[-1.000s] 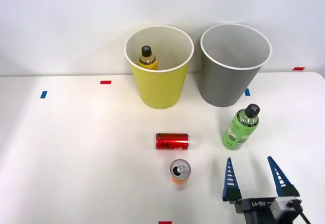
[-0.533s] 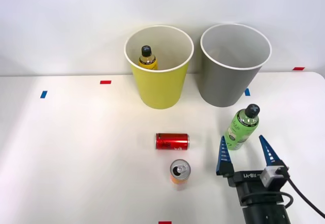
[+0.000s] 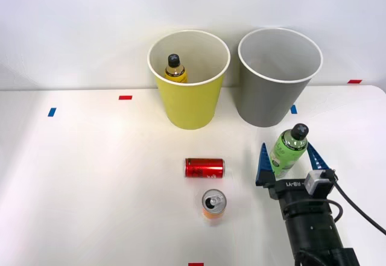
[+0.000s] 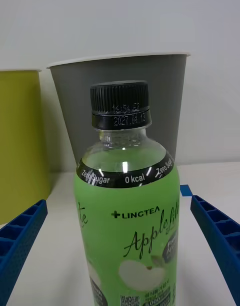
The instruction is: Put cans in the gray bin, plastic bottles in the light green bin
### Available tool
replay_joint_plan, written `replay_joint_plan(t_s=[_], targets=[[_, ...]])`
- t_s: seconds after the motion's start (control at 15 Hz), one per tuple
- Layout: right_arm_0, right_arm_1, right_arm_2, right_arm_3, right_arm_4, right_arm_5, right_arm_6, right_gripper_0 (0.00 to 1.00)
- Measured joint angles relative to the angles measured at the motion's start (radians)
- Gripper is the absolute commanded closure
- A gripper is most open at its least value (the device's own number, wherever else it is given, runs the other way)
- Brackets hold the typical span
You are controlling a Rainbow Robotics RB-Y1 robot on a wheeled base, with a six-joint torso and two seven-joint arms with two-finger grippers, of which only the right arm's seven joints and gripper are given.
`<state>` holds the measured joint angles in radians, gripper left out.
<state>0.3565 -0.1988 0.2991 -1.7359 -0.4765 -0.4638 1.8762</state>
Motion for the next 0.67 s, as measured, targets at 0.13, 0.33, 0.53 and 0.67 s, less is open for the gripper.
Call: replay_joint_plan(t_s=[0.13,0.33,0.53,0.67], targets=[[-0.023,0.012,-0.014,0.002,-0.005,0.026,0.009,0.00],[-0.048,0.020,-0.037,0.002,-0.010,0.062,0.026,0.00],[-0.058,0.021,-0.044,0.002,-0.017,0.077,0.038,0.00],[-0.058,0.020,-0.044,0.002,-0.020,0.079,0.046,0.43]])
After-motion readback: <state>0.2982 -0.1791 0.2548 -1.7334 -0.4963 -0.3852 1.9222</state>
